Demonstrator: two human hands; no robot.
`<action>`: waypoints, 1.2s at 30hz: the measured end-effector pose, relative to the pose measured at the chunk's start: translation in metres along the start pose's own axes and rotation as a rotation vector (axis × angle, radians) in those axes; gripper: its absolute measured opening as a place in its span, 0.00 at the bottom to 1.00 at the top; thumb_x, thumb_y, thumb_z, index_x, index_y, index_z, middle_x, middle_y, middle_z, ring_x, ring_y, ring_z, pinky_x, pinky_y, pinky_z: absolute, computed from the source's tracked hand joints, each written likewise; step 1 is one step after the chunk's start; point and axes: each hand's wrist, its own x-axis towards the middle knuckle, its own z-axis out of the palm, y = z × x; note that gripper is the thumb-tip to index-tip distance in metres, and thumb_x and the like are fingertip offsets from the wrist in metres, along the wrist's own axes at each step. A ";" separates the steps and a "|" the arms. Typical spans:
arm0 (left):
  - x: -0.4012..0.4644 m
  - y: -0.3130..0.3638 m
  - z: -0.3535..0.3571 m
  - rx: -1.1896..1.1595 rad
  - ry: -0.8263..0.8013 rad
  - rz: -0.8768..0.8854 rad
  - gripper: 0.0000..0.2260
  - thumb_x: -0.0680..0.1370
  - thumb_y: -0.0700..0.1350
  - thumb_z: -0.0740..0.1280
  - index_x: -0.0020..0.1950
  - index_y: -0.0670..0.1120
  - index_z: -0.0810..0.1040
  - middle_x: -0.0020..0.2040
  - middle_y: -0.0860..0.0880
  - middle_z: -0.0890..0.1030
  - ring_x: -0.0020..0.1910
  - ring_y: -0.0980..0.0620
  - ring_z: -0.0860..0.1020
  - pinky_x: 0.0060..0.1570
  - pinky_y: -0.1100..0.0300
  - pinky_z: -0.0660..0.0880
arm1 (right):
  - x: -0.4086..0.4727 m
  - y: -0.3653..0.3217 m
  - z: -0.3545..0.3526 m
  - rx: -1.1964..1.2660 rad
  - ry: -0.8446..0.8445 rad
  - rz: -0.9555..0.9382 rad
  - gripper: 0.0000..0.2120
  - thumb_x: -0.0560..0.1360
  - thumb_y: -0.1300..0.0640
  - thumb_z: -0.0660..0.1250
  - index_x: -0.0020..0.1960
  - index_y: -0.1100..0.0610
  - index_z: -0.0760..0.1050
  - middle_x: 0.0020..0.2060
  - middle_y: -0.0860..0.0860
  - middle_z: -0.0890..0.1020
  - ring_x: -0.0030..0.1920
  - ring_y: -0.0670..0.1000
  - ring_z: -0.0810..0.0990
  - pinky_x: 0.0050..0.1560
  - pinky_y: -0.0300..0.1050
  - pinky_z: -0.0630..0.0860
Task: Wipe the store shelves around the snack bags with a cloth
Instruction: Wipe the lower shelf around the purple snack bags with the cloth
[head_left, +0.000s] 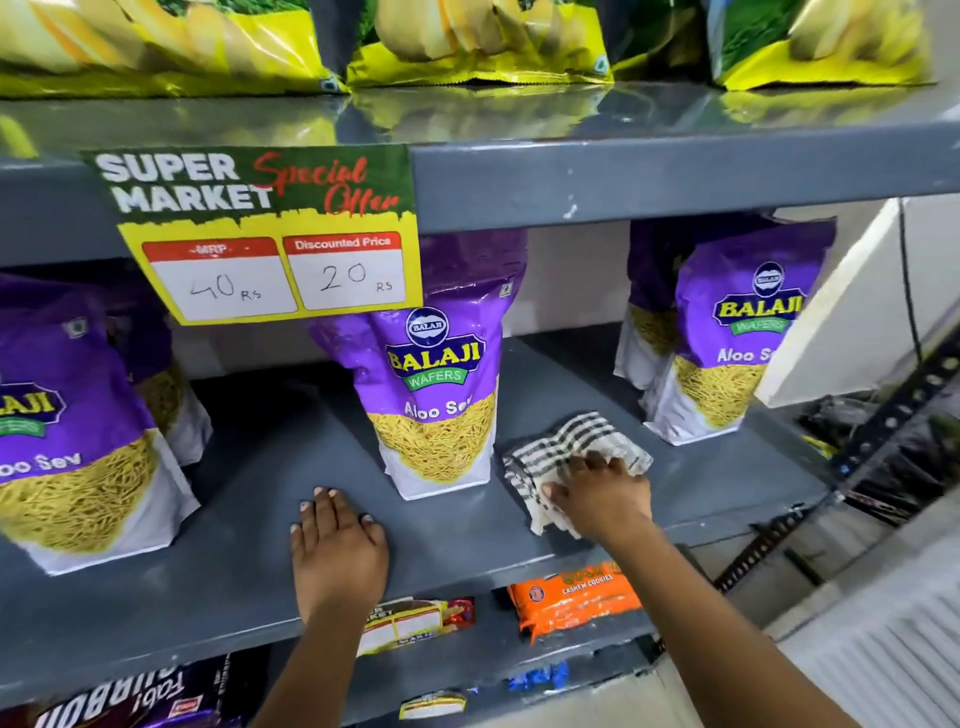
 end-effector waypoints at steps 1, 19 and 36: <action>0.000 0.000 0.000 -0.007 0.003 0.000 0.30 0.71 0.49 0.45 0.69 0.34 0.61 0.71 0.34 0.63 0.70 0.36 0.59 0.70 0.43 0.54 | 0.001 0.000 -0.004 0.016 -0.013 0.015 0.24 0.75 0.42 0.52 0.66 0.52 0.66 0.69 0.54 0.69 0.68 0.57 0.66 0.63 0.54 0.67; 0.002 0.000 0.001 -0.010 -0.020 0.004 0.23 0.78 0.43 0.54 0.70 0.34 0.57 0.73 0.36 0.59 0.72 0.38 0.56 0.71 0.46 0.51 | -0.065 0.064 0.068 0.413 0.308 0.120 0.27 0.76 0.47 0.59 0.71 0.53 0.58 0.72 0.58 0.66 0.71 0.57 0.66 0.68 0.47 0.65; 0.004 0.000 0.003 -0.059 0.008 -0.026 0.31 0.71 0.50 0.44 0.66 0.32 0.65 0.68 0.33 0.67 0.67 0.34 0.64 0.67 0.41 0.58 | -0.026 0.002 0.031 0.254 0.293 -0.126 0.32 0.65 0.50 0.74 0.66 0.56 0.68 0.62 0.59 0.78 0.63 0.59 0.75 0.63 0.50 0.73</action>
